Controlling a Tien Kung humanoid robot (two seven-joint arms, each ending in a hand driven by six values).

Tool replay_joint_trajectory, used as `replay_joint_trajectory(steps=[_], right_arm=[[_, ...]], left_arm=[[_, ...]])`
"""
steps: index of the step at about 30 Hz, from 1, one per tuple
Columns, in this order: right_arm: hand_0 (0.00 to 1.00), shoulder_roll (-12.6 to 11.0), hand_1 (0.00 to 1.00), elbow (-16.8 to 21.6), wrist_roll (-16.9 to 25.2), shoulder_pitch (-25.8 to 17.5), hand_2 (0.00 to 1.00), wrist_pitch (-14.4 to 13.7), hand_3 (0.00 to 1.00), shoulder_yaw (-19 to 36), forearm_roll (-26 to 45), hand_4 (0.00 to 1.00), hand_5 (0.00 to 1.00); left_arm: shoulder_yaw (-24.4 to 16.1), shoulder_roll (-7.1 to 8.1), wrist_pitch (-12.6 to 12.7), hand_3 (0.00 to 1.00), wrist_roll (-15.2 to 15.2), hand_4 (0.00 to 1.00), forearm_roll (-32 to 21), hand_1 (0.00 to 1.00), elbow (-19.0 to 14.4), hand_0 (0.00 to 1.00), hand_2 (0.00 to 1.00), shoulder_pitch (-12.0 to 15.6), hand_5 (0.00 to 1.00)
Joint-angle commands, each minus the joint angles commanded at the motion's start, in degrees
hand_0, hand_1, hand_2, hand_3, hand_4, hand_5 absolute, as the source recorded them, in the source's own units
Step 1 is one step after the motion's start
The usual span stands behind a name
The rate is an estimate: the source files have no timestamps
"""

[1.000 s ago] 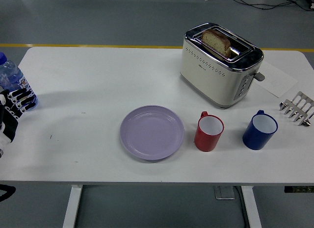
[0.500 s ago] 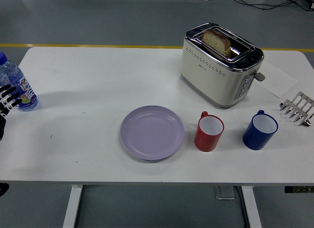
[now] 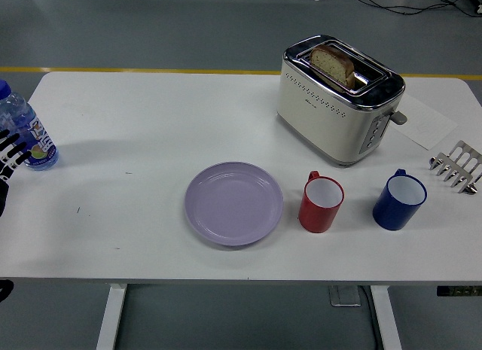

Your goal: Push plate across desktop

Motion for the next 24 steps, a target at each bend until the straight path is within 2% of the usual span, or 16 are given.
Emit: replay_joint_trajectory(steps=[2, 4, 5, 7, 12, 24], right_arm=[[0.609, -0.1, 0.517, 0.0, 0.1, 0.1, 0.575, -0.1, 0.580, -0.2, 0.5, 0.392, 0.267], [0.609, -0.2, 0.517, 0.0, 0.2, 0.1, 0.575, -0.1, 0.580, -0.4, 0.8, 0.392, 0.267], [0.609, -0.2, 0.517, 0.0, 0.2, 0.1, 0.575, -0.1, 0.580, -0.4, 0.8, 0.392, 0.267], [0.609, -0.4, 0.517, 0.0, 0.2, 0.0, 0.575, -0.1, 0.580, -0.5, 0.8, 0.392, 0.267], [0.609, -0.6, 0.515, 0.0, 0.0, -0.3, 0.574, 0.0, 0.580, -0.3, 0.1, 0.391, 0.265], [0.608, -0.4, 0.512, 0.0, -0.7, -1.1, 0.572, 0.2, 0.580, 0.5, -2.6, 0.392, 0.264]], left_arm=[[-0.3, -0.07, 1.1, 0.607, 3.1, 0.468, -4.5, 0.662, -0.5, 0.649, 0.650, -0.1, 0.961], [-0.4, 0.06, 5.3, 0.607, 6.9, 0.468, -9.7, 0.662, -1.3, 0.649, 0.650, 0.0, 0.961], [-0.4, 0.09, 7.2, 0.607, 7.6, 0.468, -12.3, 0.662, -1.4, 0.649, 0.650, 0.0, 0.961], [-0.8, 0.01, 9.1, 0.607, 9.2, 0.468, -16.8, 0.662, -1.3, 0.649, 0.650, -0.1, 0.961], [-1.0, -0.04, 8.3, 0.602, 9.9, 0.465, -18.4, 0.652, -1.2, 0.643, 0.638, 0.2, 0.956], [-2.0, -0.68, 8.9, 0.602, 10.0, 0.464, -18.5, 0.656, -0.4, 0.640, 0.641, 0.9, 0.950]])
